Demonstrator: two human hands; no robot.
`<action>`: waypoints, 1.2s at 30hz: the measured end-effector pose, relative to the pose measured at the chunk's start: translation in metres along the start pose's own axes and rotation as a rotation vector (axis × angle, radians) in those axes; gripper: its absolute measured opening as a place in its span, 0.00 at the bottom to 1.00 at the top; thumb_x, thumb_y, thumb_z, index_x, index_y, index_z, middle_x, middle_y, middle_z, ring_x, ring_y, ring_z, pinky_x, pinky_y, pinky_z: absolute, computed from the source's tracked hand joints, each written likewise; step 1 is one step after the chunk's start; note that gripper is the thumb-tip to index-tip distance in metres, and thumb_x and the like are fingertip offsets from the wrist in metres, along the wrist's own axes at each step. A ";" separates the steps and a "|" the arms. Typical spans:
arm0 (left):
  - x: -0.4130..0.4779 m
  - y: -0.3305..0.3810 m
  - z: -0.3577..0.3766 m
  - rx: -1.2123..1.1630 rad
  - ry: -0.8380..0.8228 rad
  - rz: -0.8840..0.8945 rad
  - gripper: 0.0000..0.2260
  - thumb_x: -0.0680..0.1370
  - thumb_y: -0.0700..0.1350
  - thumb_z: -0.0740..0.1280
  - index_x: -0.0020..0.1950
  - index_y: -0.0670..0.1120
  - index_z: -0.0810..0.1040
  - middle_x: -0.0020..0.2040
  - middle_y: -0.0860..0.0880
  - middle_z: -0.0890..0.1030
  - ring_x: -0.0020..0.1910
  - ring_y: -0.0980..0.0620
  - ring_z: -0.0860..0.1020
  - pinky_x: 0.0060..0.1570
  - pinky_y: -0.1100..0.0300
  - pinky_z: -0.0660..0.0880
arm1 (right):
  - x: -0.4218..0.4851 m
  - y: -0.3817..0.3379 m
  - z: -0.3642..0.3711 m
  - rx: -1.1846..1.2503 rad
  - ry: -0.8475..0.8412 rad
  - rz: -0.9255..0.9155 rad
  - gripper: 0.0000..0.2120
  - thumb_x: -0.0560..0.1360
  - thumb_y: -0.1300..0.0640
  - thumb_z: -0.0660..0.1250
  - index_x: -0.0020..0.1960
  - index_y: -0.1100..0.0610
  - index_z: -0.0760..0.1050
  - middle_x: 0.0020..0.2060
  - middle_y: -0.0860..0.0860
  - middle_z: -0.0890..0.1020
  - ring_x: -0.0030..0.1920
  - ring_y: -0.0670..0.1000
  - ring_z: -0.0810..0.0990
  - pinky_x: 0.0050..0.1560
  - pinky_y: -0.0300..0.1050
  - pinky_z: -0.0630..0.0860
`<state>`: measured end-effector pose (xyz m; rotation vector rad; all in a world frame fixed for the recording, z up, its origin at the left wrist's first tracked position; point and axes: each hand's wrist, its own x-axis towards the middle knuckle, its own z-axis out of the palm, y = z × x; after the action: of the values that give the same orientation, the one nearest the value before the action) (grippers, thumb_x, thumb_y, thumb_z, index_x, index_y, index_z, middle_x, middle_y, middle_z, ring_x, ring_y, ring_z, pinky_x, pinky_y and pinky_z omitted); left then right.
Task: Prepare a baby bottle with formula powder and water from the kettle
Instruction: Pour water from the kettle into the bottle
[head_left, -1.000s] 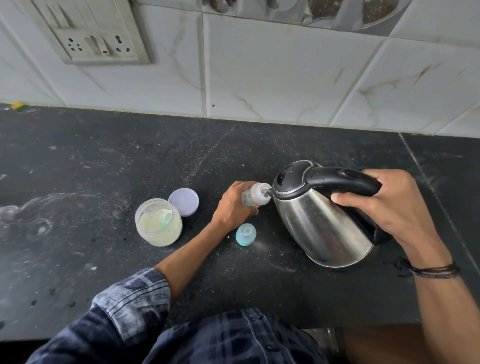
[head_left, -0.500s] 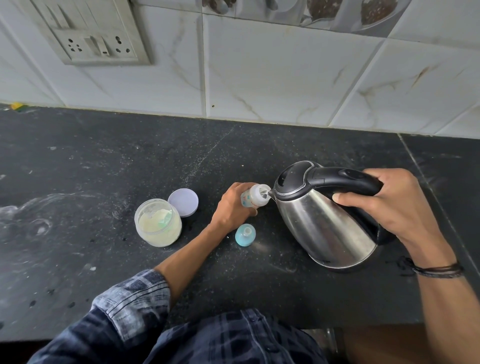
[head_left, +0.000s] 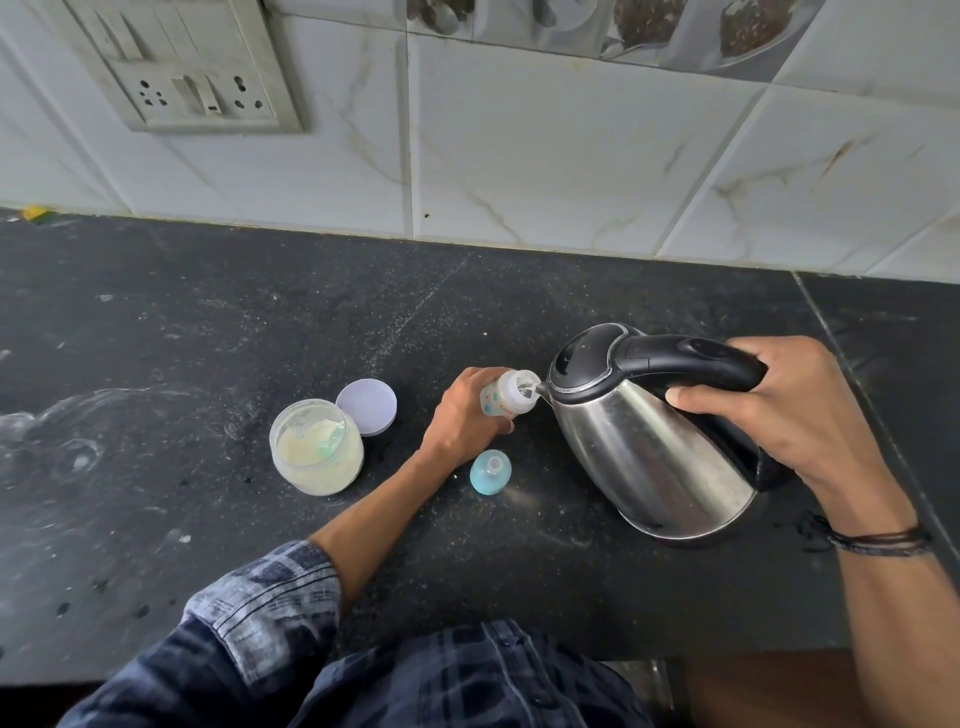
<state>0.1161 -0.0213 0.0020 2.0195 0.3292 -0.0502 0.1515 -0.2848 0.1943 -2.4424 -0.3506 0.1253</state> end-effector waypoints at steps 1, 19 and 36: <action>0.000 -0.001 0.000 0.000 0.000 0.000 0.30 0.69 0.36 0.79 0.68 0.53 0.78 0.61 0.56 0.74 0.59 0.53 0.75 0.60 0.55 0.73 | 0.000 0.000 0.000 -0.002 0.000 0.000 0.09 0.65 0.49 0.84 0.40 0.49 0.85 0.31 0.48 0.84 0.35 0.54 0.83 0.40 0.51 0.77; -0.003 0.000 0.000 0.000 -0.014 -0.008 0.30 0.70 0.36 0.79 0.69 0.53 0.77 0.65 0.52 0.76 0.62 0.51 0.76 0.64 0.53 0.75 | 0.002 -0.001 0.002 -0.024 0.001 -0.003 0.11 0.64 0.47 0.83 0.36 0.47 0.82 0.28 0.45 0.81 0.28 0.44 0.77 0.35 0.45 0.69; -0.001 -0.005 0.005 -0.013 0.001 0.012 0.30 0.69 0.36 0.79 0.68 0.53 0.79 0.63 0.53 0.77 0.60 0.51 0.77 0.59 0.55 0.74 | 0.002 -0.002 -0.002 -0.067 -0.004 0.013 0.12 0.63 0.46 0.83 0.35 0.49 0.81 0.30 0.45 0.83 0.30 0.45 0.79 0.35 0.46 0.71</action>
<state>0.1143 -0.0239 -0.0043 2.0089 0.3175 -0.0398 0.1529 -0.2839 0.1969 -2.5110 -0.3458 0.1256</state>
